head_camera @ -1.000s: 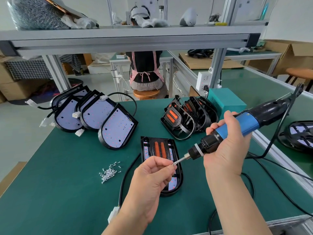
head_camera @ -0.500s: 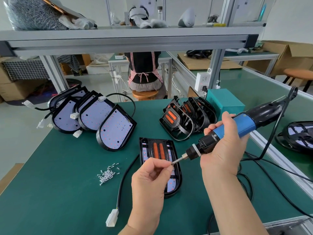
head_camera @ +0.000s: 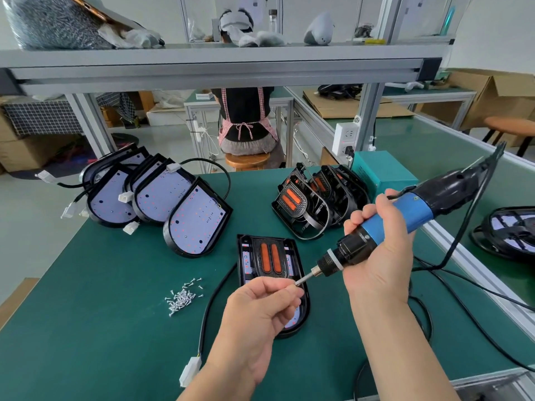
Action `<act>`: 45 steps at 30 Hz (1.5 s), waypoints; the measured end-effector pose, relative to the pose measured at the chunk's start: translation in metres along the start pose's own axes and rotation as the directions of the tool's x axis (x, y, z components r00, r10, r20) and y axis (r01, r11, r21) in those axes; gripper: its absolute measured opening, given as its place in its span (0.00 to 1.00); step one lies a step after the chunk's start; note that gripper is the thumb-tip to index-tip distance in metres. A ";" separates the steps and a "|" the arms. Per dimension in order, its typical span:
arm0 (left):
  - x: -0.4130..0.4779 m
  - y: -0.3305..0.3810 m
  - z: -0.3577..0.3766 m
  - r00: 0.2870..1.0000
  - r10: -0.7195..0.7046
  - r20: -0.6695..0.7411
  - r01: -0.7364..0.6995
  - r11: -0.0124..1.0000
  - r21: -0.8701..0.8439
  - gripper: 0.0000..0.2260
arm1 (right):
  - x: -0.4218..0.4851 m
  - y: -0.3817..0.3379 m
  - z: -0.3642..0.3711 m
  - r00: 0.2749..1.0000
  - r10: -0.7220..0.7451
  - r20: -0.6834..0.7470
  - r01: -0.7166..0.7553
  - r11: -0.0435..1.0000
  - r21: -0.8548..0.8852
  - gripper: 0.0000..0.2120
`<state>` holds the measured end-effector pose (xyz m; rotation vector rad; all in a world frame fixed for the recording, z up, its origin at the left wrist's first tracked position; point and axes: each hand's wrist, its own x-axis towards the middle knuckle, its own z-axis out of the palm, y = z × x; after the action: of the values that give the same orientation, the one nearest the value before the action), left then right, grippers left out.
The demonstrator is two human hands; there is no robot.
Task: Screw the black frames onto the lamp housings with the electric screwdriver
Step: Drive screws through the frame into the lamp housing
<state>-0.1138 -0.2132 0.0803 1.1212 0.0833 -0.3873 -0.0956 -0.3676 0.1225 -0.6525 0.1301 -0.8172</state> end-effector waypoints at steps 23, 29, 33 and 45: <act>0.001 -0.018 0.001 0.856 0.513 -0.067 -0.448 0.800 0.399 0.16 | -0.002 -0.003 0.007 0.971 0.005 -0.238 -0.019 0.998 -0.056 0.12; 0.004 -0.019 -0.002 0.882 0.469 -0.053 -0.429 0.844 0.322 0.15 | -0.004 -0.001 0.004 0.974 0.027 -0.224 -0.039 0.998 -0.049 0.11; 0.003 -0.017 -0.001 0.856 0.517 0.003 -0.477 0.787 0.392 0.23 | 0.000 -0.001 0.005 0.976 0.039 -0.214 -0.053 0.997 -0.062 0.12; 0.010 -0.012 -0.002 0.787 0.613 0.078 -0.504 0.564 0.654 0.27 | 0.005 0.007 0.011 0.984 -0.025 -0.175 -0.001 0.989 -0.149 0.13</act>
<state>-0.1086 -0.2191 0.0663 1.7964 -0.3004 0.3014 -0.0837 -0.3627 0.1284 -0.7207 0.3513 -0.8825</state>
